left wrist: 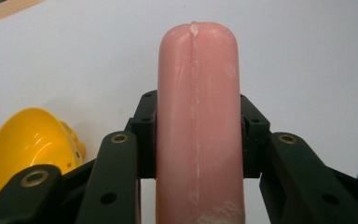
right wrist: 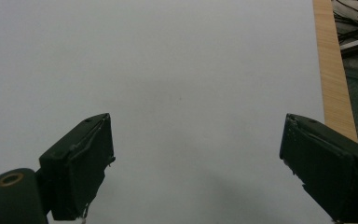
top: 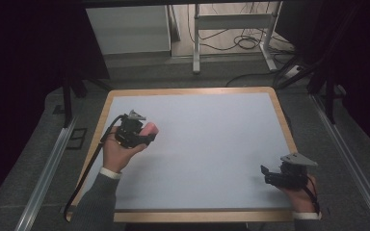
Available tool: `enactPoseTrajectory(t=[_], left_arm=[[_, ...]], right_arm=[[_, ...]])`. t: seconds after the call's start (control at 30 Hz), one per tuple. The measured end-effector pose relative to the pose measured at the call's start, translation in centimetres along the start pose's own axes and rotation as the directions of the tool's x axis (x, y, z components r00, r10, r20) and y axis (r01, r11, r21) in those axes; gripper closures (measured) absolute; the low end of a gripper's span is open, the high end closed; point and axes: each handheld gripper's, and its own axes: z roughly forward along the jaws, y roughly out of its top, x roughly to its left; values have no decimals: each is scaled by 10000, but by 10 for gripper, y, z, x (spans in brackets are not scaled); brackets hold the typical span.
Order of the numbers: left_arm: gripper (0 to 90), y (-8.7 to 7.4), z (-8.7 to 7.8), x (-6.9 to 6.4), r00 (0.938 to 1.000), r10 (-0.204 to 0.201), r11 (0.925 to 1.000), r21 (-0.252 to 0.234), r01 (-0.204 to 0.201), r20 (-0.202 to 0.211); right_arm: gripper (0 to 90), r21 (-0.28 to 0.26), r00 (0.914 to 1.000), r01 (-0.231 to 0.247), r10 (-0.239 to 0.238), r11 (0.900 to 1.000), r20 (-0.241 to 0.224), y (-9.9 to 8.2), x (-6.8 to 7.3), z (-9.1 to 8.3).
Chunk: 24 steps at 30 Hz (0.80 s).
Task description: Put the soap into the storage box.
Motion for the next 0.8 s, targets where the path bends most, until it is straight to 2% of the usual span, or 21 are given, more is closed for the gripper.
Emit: enactPoseTrajectory(t=[0.5, 0.8], left_arm=[[598, -4, -5, 14, 9993, -317, 9995, 59, 319, -217], [598, -5, -11, 23, 9978, -537, 9985, -79, 534, -390]], right_arm=[[96, -11, 10000, -6, 6, 10000, 26, 0, 0, 0], [96, -10, 10000, -30, 30, 10000, 62, 0, 0, -1]])
